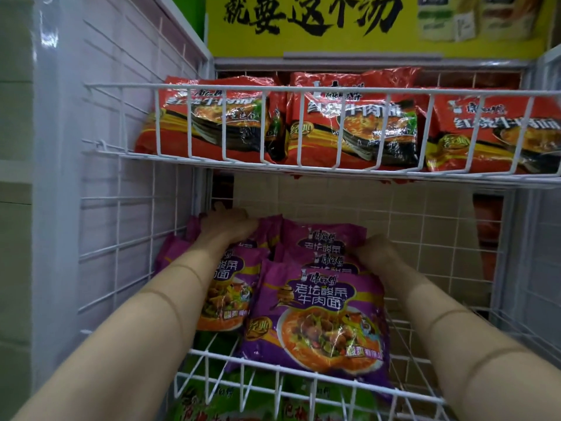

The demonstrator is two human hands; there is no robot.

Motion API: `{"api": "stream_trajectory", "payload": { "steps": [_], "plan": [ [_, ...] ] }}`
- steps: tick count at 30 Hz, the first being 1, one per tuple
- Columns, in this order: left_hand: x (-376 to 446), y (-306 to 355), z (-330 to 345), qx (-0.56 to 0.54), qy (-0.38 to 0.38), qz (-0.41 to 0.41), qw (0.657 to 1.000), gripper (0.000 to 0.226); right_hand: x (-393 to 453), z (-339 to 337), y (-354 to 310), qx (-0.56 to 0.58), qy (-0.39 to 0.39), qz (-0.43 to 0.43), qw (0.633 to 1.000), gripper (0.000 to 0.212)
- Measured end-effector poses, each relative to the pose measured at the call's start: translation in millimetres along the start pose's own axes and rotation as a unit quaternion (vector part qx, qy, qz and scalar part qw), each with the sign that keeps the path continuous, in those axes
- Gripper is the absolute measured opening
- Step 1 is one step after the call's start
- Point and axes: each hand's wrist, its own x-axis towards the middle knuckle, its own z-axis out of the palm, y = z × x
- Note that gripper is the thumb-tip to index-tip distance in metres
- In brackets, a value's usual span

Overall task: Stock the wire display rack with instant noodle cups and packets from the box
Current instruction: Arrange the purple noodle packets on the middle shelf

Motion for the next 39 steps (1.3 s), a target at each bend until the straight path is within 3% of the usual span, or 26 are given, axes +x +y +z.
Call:
{"api": "stream_trajectory", "payload": {
  "steps": [4,9,13,15,17,21,23,26,31,36,39],
  "plan": [
    [-1,-5,5,-0.014,0.026,0.026,0.999,0.060,-7,-1,-3,0.022,-0.013,-0.016,1.000,0.037],
    [-3,-10,8,-0.026,0.096,0.071,0.993,0.027,-10,-5,-3,0.053,-0.053,-0.004,0.997,0.045],
    [-4,-16,5,-0.088,0.135,0.090,0.983,0.037,-17,-11,1,0.055,-0.142,0.022,0.988,0.056],
    [-9,-17,0,-0.098,0.114,0.092,0.984,0.035,-21,-16,4,0.053,-0.182,0.054,0.980,0.056],
    [-12,-16,-3,-0.073,0.079,0.104,0.989,0.017,-22,-19,7,0.052,-0.212,0.061,0.974,0.051],
    [-18,-9,-4,0.004,0.022,0.096,0.995,0.032,-25,-24,5,0.070,-0.245,0.052,0.966,0.030],
    [-17,-8,-5,-0.010,0.008,0.081,0.997,0.028,-26,-25,0,0.069,-0.243,0.026,0.967,0.023],
    [-20,-8,-9,-0.032,0.009,0.072,0.997,0.021,-26,-22,-9,0.107,-0.208,-0.018,0.972,0.031],
    [-22,-6,-6,-0.057,0.098,0.111,0.987,0.028,-23,-20,-15,0.155,-0.074,-0.065,0.983,0.041],
    [-13,-11,4,-0.042,0.124,0.127,0.983,0.034,-23,-18,-11,0.208,-0.063,-0.012,0.976,0.071],
    [-10,-14,6,-0.053,0.128,0.117,0.983,0.031,-22,-19,-11,0.217,-0.059,0.010,0.974,0.068]
  ]
}}
